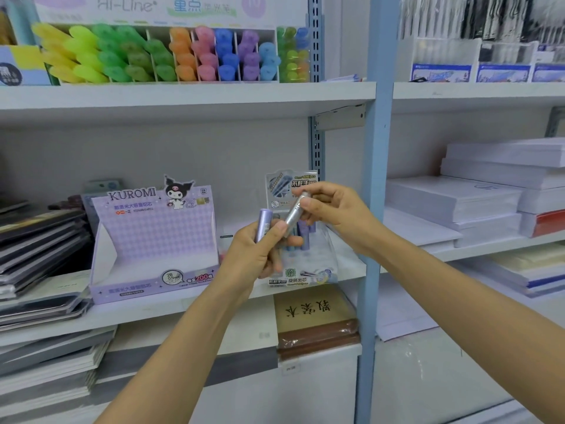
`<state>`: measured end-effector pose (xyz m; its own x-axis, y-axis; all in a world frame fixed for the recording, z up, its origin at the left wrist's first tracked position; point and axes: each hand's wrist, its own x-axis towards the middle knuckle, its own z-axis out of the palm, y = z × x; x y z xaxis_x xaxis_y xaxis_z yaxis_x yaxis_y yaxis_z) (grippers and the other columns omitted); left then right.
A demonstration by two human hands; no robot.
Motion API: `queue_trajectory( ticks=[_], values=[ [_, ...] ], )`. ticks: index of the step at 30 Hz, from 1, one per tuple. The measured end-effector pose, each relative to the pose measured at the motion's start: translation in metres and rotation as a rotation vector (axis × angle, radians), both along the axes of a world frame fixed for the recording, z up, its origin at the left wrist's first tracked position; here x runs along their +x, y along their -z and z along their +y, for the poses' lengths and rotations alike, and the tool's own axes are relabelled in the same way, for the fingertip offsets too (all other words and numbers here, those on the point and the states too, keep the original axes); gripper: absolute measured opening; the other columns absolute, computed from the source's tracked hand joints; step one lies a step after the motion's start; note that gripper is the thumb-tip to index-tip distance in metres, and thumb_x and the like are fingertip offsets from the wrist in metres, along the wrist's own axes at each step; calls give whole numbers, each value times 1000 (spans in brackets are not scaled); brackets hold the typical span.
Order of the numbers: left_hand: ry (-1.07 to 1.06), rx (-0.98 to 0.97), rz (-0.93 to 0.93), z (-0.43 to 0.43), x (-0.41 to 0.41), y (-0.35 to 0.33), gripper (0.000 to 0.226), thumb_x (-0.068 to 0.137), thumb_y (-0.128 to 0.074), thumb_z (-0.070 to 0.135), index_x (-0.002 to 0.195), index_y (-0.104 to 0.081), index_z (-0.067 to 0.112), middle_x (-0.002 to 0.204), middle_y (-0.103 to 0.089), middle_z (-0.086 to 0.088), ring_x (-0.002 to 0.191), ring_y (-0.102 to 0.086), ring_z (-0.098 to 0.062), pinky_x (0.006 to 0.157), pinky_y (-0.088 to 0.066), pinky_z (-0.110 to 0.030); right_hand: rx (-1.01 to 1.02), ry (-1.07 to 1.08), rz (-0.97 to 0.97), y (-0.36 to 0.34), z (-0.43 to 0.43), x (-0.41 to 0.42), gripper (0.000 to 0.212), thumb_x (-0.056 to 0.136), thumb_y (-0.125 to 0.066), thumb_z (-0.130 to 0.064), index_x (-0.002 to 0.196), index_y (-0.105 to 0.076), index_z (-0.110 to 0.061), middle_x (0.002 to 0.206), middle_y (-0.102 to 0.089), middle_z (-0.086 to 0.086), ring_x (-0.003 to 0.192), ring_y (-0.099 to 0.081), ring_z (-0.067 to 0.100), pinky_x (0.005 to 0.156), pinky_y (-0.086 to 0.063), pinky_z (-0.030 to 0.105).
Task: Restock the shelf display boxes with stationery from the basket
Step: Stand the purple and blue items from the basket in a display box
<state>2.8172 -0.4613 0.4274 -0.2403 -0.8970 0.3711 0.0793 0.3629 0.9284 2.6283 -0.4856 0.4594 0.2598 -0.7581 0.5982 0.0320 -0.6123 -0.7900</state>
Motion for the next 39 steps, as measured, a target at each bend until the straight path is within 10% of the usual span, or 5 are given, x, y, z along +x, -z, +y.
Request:
queue_trajectory(
  ticks=[4,14,22,39],
  values=[
    [-100,60,-24,1,5,1,33,99,-49,38,107,-59,8,53,-48,9,39,-26,-5,37,-22,-16,-4,176,-28,-1,-1,-15,20,90,-64,-10,110,-68,-10,93,-71,7,82,-68,17,72,-54,22],
    [-31,40,-2,10,7,9,21,102,-44,17,114,-60,9,82,-53,-6,67,-60,-12,61,-52,-22,-84,729,291,27,-36,-32,18,87,-68,-6,105,-70,-11,82,-64,0,75,-57,13,76,-50,24],
    [-35,37,54,4,11,11,18,95,-57,13,109,-55,1,81,-62,-11,68,-64,-18,64,-58,-28,-83,762,369,31,-71,-19,22,86,-71,-9,108,-71,-11,85,-65,-4,76,-57,8,62,-38,1],
    [2,34,51,-13,16,18,13,94,-59,14,101,-58,3,87,-65,-15,71,-67,-19,65,-58,-27,-136,768,635,39,-105,-20,13,84,-71,-9,91,-62,-17,94,-57,-1,84,-51,15,74,-38,26]
  ],
)
